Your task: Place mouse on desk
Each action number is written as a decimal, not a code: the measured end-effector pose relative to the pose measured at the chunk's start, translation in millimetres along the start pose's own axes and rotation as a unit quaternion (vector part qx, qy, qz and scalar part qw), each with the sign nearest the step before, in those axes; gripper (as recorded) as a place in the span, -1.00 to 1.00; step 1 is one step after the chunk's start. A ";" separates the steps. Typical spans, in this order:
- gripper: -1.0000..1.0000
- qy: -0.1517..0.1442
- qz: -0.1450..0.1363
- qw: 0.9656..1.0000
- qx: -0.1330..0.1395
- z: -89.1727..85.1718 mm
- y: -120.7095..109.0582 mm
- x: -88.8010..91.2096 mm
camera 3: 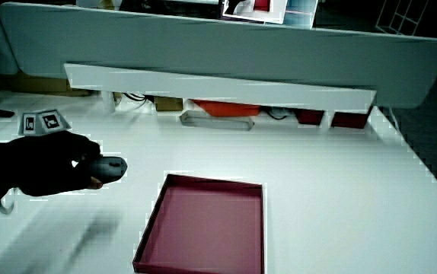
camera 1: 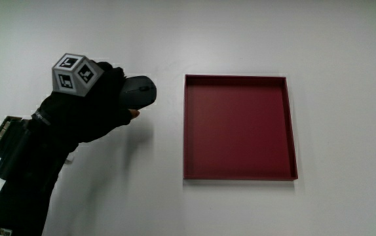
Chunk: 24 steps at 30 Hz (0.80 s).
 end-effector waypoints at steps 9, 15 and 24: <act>0.00 -0.003 0.046 0.999 -0.023 -16.6 -0.6 -28.2; 0.00 -0.014 0.058 0.998 -0.033 -34.9 6.0 -45.3; 0.00 -0.015 0.072 0.996 -0.042 -48.4 8.6 -52.4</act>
